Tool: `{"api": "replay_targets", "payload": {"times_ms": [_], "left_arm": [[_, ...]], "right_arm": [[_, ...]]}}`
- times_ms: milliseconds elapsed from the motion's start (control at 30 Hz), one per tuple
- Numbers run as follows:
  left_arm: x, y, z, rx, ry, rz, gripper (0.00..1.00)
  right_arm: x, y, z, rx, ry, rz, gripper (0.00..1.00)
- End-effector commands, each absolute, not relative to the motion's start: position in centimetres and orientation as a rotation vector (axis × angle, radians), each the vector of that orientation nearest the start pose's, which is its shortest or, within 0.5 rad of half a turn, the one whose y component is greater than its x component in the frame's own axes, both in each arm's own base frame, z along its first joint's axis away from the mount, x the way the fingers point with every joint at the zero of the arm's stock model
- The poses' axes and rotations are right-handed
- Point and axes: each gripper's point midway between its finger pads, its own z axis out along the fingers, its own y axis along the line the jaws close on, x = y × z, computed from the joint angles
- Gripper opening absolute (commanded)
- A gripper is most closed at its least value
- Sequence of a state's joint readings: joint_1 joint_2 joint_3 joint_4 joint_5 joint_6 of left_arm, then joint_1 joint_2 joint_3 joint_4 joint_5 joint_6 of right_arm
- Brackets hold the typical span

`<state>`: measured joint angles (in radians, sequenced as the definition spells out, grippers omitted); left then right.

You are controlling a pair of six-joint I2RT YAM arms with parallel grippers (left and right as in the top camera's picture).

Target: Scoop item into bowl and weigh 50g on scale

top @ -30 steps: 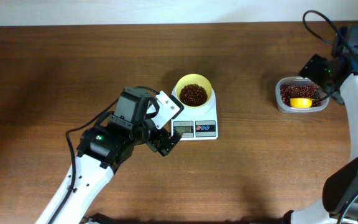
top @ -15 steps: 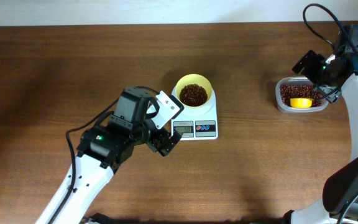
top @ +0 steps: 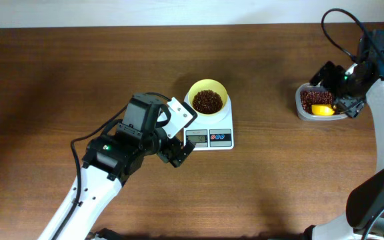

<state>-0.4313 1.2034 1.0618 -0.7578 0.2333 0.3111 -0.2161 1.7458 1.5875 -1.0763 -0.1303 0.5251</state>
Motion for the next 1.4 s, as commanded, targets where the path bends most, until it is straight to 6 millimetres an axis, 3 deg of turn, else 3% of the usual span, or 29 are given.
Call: {"api": "replay_targets", "payload": {"times_ms": [0,267,467,633,767,900,1067,1200,1367], "left_arm": [[27.9,-17.3,19.9,0.983,2.252,-0.356,0.99],[27.9,-17.3,19.9,0.983,2.252,-0.356,0.99],[27.9,-17.3,19.9,0.983,2.252,-0.356,0.99],[27.9,-17.3,19.9,0.983,2.252,-0.356,0.99],[27.9,-17.3,19.9,0.983,2.252,-0.356,0.99],[27.9,-17.3,19.9,0.983,2.252,-0.356,0.99],[27.9,-17.3,19.9,0.983,2.252,-0.356,0.99],[27.9,-17.3,19.9,0.983,2.252,-0.356,0.99],[27.9,-17.3,19.9,0.983,2.252,-0.356,0.99]], "right_arm": [[38.7,-6.1,16.8,1.010,2.655,0.261,0.99],[37.9,-6.0,16.6,1.025,2.686,0.255,0.99],[39.2,-6.9,17.0,1.000,2.627,0.215,0.99],[39.2,-7.0,17.5,0.655,2.714,0.150,0.99],[39.8,-7.0,20.3,0.408,2.712,0.113,0.99],[37.2,-6.8,23.1,0.301,2.779,0.170,0.99],[34.0,-6.7,24.7,0.263,2.864,0.230,0.99],[33.8,-6.8,26.4,0.206,2.843,0.202,0.99],[33.9,-7.4,26.3,0.210,2.843,0.157,0.99]]}}
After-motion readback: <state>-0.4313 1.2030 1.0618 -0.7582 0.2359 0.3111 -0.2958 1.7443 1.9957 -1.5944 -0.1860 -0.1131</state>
